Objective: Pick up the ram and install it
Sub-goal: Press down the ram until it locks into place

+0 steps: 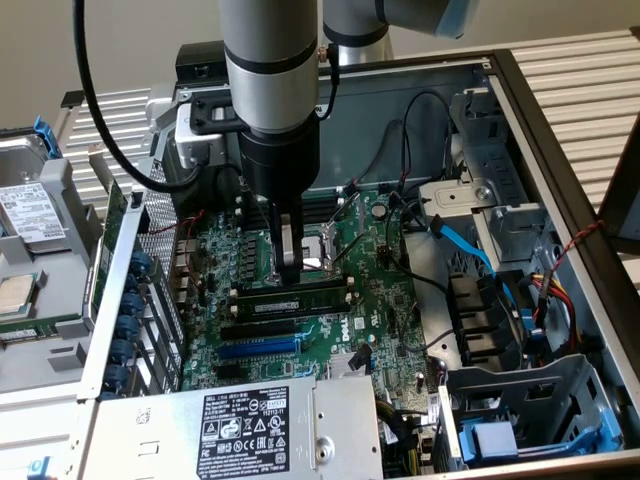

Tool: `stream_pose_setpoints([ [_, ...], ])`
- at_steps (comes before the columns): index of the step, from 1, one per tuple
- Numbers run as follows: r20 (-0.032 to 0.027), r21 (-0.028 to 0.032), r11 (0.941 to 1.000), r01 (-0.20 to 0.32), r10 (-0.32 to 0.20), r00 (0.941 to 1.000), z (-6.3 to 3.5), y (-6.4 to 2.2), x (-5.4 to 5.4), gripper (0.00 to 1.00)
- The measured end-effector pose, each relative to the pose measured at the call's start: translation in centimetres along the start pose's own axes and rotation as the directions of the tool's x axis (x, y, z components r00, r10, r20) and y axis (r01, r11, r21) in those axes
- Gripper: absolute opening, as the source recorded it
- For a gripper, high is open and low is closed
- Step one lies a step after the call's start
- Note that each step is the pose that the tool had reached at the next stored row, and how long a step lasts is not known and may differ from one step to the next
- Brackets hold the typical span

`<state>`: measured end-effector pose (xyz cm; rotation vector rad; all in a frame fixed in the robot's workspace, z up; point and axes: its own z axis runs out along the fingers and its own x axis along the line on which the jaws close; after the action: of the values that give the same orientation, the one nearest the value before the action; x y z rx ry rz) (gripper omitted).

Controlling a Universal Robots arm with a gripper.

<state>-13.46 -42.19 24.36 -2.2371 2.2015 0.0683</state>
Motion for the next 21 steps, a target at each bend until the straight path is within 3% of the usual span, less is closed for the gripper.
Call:
stream_pose_setpoints([
  [9, -0.0002, 0.0, 1.0, -0.004, 0.004, 1.0, 0.0, -0.01, 0.0, 0.11],
  [14, 0.0019, 0.0022, 0.9972, -0.074, 0.074, 0.9972, 0.0, -0.01, 0.0, 0.11],
  [21, 0.0043, 0.0027, 0.9885, -0.151, 0.151, 0.9884, 0.0, 0.0, 0.0, 0.11],
])
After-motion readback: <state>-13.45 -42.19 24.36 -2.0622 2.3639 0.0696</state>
